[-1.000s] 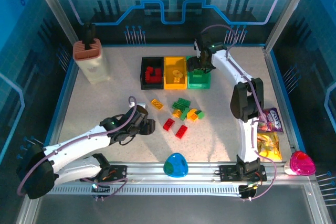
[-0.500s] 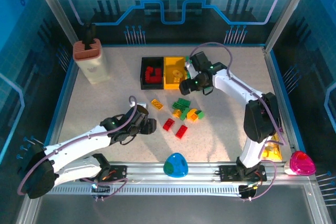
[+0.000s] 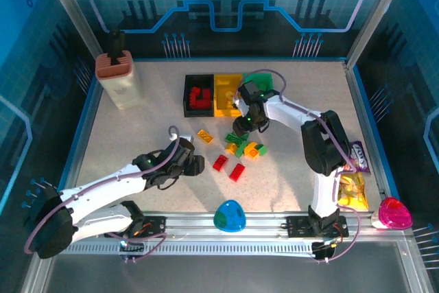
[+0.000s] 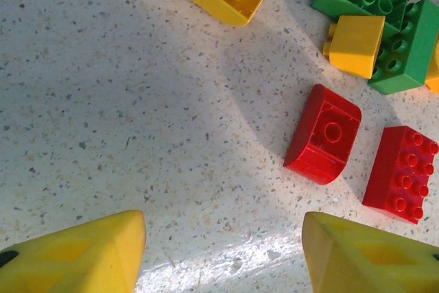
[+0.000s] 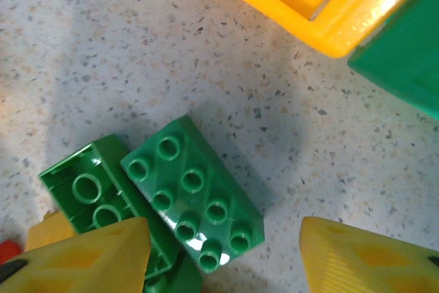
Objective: Sort the legos into containers by color
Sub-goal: Move the lego to the center of the table.
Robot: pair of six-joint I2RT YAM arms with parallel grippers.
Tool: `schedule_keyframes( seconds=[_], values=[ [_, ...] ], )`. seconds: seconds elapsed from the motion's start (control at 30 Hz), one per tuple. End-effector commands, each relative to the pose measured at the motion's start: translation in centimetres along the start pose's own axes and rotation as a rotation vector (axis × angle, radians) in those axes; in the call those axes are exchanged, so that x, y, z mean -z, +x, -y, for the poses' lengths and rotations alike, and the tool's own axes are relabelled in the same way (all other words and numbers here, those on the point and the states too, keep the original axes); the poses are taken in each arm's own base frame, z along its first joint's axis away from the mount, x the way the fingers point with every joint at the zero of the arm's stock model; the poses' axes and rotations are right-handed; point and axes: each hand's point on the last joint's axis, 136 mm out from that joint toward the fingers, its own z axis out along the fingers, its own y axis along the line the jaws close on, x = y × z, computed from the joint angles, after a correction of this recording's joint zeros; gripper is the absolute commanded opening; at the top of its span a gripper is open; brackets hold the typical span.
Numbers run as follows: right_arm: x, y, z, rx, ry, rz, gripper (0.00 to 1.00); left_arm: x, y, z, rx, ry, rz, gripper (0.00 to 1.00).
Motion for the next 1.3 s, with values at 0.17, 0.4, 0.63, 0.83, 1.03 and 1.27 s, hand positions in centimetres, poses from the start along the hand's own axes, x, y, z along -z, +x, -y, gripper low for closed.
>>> schedule_keyframes(
  seconds=[0.17,0.4,0.63,0.83,1.03,1.27],
  values=[
    [-1.8,0.4,1.3,-0.043,0.053,-0.044,0.54,0.4,-0.1,-0.5,0.02,-0.011,0.021,0.62],
    [-1.8,2.4,4.6,-0.151,0.108,-0.074,0.49,0.2,-0.1,-0.5,0.018,-0.01,0.021,0.61],
    [0.3,3.0,5.0,-0.198,0.069,-0.011,0.51,-0.2,0.1,-0.3,0.033,0.002,0.016,0.61],
    [1.1,2.2,4.3,-0.167,0.027,0.037,0.65,0.0,-0.2,-0.2,0.03,0.0,0.023,0.61],
    [0.5,1.9,3.3,-0.129,-0.011,0.031,0.72,0.2,-0.2,-0.5,0.033,-0.008,0.03,0.61],
    [-0.8,2.4,2.9,-0.133,-0.02,-0.006,0.71,0.3,-0.3,-0.6,0.027,-0.009,0.037,0.61]
  ],
)
